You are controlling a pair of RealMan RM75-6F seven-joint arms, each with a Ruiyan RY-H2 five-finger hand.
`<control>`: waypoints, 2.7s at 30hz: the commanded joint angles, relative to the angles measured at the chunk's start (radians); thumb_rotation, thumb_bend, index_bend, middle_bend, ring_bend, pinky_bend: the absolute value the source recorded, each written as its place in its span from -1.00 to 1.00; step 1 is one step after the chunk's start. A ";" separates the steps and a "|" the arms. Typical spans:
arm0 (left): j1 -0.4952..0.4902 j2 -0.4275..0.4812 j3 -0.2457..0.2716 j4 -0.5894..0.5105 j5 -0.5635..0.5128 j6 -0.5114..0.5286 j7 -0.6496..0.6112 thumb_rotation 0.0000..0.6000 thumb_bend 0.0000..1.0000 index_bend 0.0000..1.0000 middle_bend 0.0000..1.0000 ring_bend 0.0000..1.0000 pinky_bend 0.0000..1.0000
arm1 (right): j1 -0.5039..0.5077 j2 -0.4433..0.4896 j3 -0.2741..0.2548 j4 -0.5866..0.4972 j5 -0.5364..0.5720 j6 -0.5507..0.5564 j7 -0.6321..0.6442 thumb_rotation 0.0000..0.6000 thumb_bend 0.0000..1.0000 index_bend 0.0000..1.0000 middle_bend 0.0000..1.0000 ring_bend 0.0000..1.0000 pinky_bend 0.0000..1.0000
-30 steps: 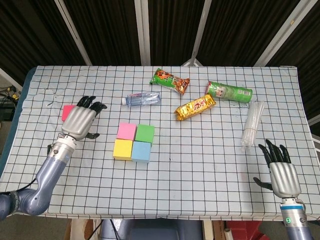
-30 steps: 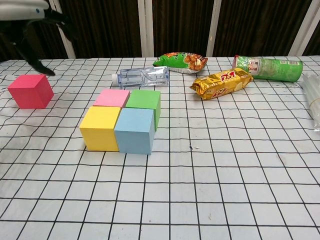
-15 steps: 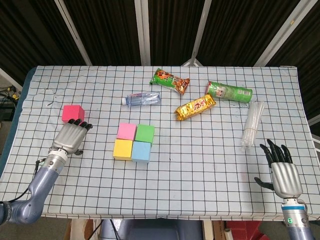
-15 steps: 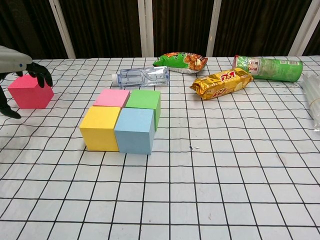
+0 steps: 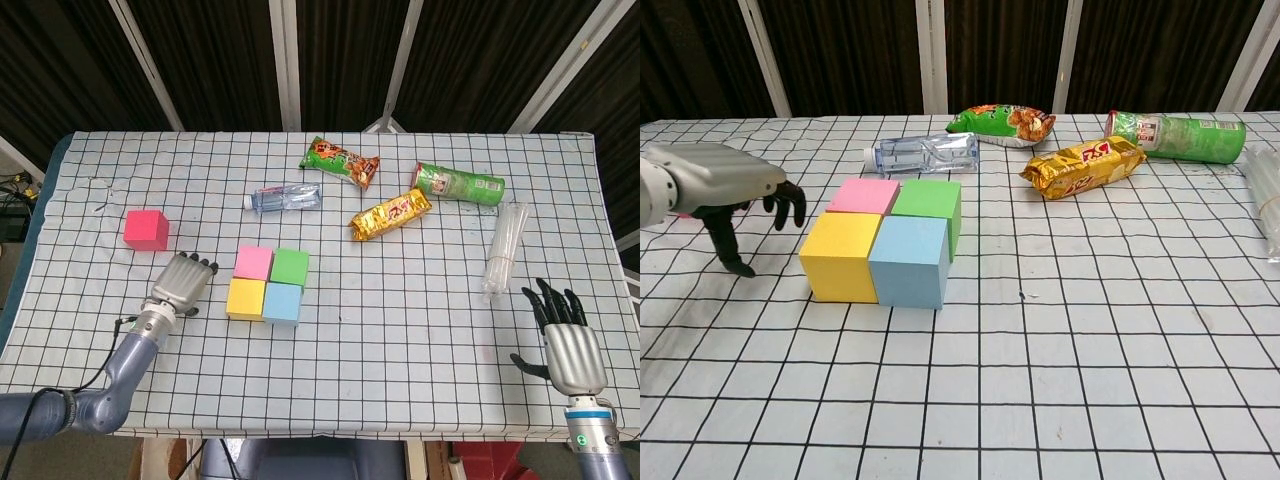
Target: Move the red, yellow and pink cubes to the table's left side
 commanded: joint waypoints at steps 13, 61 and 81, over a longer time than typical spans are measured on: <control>-0.074 -0.138 -0.085 -0.041 0.001 -0.048 -0.031 1.00 -0.64 -0.38 -0.31 -0.29 -0.14 | 0.004 0.005 0.000 0.006 -0.005 -0.005 0.023 1.00 -0.88 -0.75 -0.95 -0.80 -1.00; -0.044 0.035 -0.028 0.108 0.371 0.187 0.104 1.00 -0.29 0.13 0.25 -0.11 -0.10 | 0.006 0.010 -0.006 0.003 -0.007 -0.010 0.035 1.00 -0.88 -0.75 -0.95 -0.78 -1.00; -0.058 -0.175 -0.110 0.689 0.304 -0.058 -0.175 1.00 -0.67 -0.23 -0.29 -0.34 -0.25 | 0.018 -0.015 0.014 0.015 0.054 -0.033 -0.020 1.00 -0.88 -0.75 -0.95 -0.78 -1.00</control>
